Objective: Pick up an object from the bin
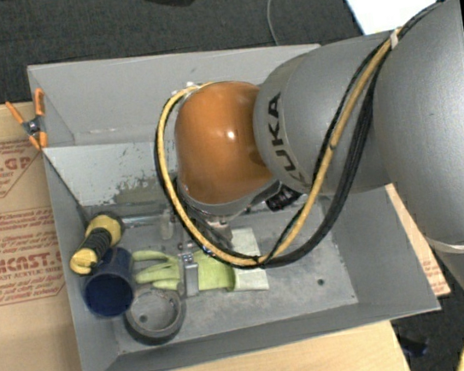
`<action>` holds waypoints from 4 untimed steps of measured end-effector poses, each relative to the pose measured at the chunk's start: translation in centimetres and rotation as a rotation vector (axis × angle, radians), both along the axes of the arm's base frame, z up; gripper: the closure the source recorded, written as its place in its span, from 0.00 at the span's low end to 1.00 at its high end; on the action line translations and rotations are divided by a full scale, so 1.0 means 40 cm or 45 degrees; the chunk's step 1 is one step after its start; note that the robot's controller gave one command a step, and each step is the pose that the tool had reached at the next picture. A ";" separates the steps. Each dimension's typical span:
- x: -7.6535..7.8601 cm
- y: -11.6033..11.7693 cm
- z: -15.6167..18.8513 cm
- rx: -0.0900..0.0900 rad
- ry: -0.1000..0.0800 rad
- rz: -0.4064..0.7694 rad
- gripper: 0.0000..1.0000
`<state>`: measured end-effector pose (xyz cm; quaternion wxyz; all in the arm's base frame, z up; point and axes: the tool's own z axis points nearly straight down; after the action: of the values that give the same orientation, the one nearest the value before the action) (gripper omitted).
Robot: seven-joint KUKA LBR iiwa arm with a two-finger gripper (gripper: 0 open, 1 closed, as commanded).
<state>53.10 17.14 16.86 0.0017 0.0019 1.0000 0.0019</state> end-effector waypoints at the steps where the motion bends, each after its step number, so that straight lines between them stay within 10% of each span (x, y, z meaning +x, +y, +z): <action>1: 0.008 -0.079 -0.055 -0.002 0.000 -0.082 0.00; 2: -0.026 -0.097 -0.085 -0.002 -0.005 0.299 0.00; 3: -0.048 -0.141 -0.245 -0.002 -0.009 0.061 1.00; 4: -0.048 -0.141 -0.245 -0.002 -0.008 0.060 1.00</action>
Offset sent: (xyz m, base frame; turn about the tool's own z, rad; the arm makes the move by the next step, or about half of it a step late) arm -0.0347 -0.0424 -0.0520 0.1391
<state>51.16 11.49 7.06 0.0050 -0.0218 0.9997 0.0012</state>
